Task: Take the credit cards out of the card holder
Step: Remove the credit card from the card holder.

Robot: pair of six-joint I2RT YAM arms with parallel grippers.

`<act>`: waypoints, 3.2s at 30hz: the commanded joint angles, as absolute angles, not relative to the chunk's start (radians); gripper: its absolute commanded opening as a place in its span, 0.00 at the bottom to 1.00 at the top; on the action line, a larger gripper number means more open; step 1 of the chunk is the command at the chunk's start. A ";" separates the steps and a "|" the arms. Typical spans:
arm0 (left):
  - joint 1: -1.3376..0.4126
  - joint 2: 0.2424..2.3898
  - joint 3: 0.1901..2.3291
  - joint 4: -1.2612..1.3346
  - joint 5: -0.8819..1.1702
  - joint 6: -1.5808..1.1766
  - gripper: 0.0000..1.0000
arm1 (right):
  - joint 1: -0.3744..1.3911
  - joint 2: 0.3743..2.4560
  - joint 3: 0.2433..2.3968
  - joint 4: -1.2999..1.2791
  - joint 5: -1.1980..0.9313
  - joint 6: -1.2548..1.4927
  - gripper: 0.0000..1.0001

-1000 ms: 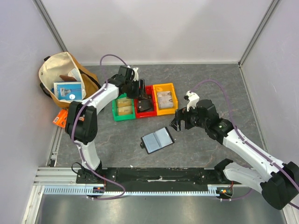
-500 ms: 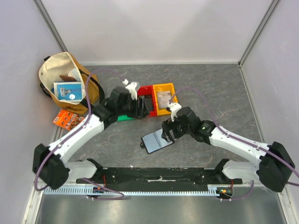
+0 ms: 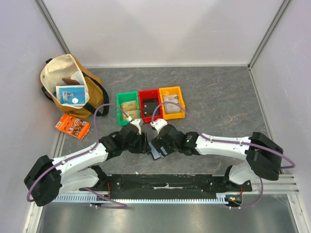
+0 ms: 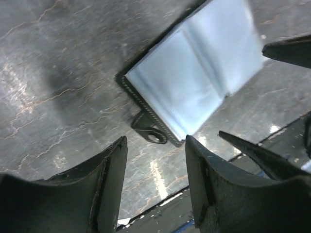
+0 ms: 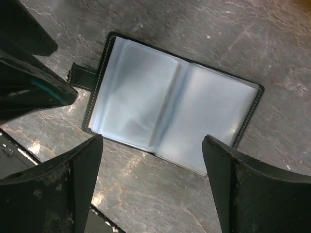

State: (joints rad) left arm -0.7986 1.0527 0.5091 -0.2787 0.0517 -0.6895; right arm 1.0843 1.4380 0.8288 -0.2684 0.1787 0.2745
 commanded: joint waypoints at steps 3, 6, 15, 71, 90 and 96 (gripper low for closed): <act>-0.841 1.094 0.460 -0.207 -0.061 -0.772 0.55 | 1.161 1.552 0.920 -0.227 0.322 0.299 0.90; -0.850 1.115 0.440 -0.190 -0.060 -0.784 0.51 | 1.180 1.597 0.945 -0.235 0.351 0.307 0.90; -0.857 1.115 0.407 -0.172 -0.067 -0.804 0.27 | 1.187 1.670 0.956 -0.239 0.357 0.339 0.87; -0.857 0.966 0.330 -0.156 -0.048 -0.891 0.02 | 1.180 1.695 1.008 -0.224 0.345 0.465 0.91; -0.857 0.940 0.334 -0.242 -0.080 -0.871 0.02 | 1.144 1.597 0.937 -0.298 0.482 0.442 0.70; -0.857 0.940 0.337 -0.247 -0.078 -0.867 0.02 | 1.072 1.540 0.893 -0.319 0.500 0.419 0.68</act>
